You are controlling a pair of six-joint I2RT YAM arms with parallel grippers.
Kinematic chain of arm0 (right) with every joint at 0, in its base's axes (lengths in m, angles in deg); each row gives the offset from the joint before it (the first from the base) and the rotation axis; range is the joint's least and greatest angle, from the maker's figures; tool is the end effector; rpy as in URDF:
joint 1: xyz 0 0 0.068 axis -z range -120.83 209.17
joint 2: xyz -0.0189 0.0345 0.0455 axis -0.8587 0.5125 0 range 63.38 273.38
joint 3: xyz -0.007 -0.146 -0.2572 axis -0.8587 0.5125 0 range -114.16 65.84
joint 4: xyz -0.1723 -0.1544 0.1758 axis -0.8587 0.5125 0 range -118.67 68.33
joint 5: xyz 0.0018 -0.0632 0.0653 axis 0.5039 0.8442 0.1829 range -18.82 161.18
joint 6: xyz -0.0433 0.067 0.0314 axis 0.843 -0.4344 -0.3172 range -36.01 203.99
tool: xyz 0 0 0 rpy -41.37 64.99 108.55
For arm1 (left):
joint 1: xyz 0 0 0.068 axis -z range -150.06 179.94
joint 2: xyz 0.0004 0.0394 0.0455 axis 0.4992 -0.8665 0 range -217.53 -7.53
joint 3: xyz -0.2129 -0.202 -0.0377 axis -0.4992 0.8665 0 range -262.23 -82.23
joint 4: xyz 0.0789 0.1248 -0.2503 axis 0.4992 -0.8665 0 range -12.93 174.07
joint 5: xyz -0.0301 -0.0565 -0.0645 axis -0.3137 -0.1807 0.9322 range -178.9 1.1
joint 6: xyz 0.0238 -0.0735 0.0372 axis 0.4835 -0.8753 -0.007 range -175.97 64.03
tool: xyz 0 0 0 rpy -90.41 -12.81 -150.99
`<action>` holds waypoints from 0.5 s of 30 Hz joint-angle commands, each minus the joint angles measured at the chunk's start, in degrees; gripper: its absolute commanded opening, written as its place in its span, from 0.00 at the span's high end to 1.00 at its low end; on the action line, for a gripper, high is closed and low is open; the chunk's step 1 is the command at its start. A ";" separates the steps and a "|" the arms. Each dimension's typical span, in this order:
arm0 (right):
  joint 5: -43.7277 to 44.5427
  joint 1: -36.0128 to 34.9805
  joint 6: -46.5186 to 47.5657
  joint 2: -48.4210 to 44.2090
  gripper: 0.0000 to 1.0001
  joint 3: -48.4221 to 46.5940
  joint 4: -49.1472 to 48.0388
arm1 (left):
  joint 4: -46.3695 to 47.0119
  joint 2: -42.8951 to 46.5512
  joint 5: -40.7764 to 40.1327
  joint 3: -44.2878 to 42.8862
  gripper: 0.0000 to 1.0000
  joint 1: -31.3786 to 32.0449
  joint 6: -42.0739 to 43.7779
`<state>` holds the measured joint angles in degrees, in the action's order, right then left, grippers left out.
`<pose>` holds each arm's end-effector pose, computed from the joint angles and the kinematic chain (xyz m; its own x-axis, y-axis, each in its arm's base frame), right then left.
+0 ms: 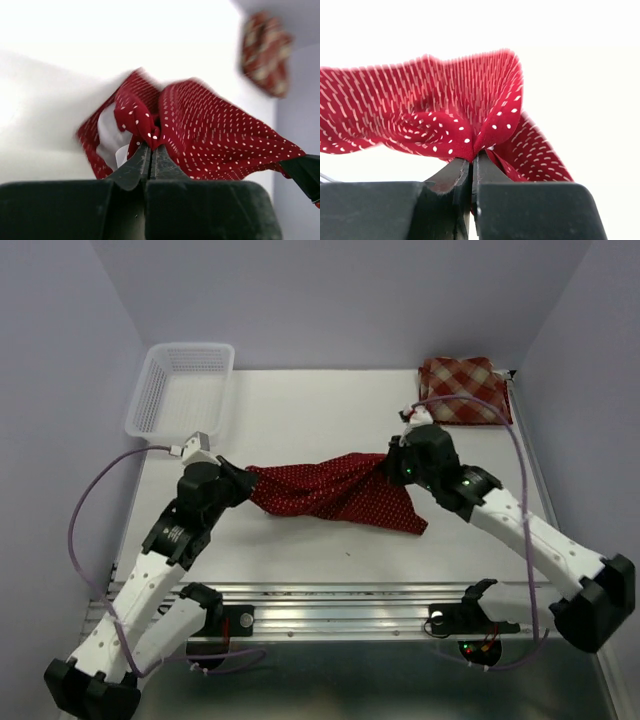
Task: Fold and stack the skirts
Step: Flatten the skirt out
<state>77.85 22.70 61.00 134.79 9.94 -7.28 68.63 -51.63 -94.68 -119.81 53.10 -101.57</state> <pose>0.2700 0.1886 0.2808 -0.6459 0.0048 -0.7634 -0.2861 0.9256 0.2478 0.2169 -0.0844 0.2863 -0.4586 -0.5770 -0.6759 -0.0321 0.7708 -0.6362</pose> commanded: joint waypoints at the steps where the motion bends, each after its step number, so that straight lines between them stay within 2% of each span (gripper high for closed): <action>1: 7.47 -0.45 2.85 -14.33 0.99 -8.16 2.94 | -1.70 7.70 3.20 -10.55 1.00 0.13 4.29; 3: 5.99 -0.45 3.47 -17.88 0.99 -12.62 4.62 | 0.23 10.68 7.95 -13.03 1.00 0.13 5.43; 4: 5.20 -0.45 3.47 -20.68 0.99 -14.05 5.50 | 2.93 11.57 13.29 -15.48 1.00 0.22 7.00; 8: 0.19 -0.45 4.61 -25.26 0.99 -20.20 6.65 | 7.26 13.51 21.40 -23.55 1.00 0.22 7.63; 12: -1.24 -0.45 6.01 -26.42 0.99 -25.48 7.79 | 8.58 14.04 22.66 -28.95 1.00 0.22 6.85; 15: 6.48 -0.45 5.93 -25.55 0.99 -27.86 8.32 | 9.90 14.04 19.78 -27.12 1.00 0.22 5.53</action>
<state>78.53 22.70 65.44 107.14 -15.72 -1.47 74.86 -37.42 -75.34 -147.68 53.21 -95.85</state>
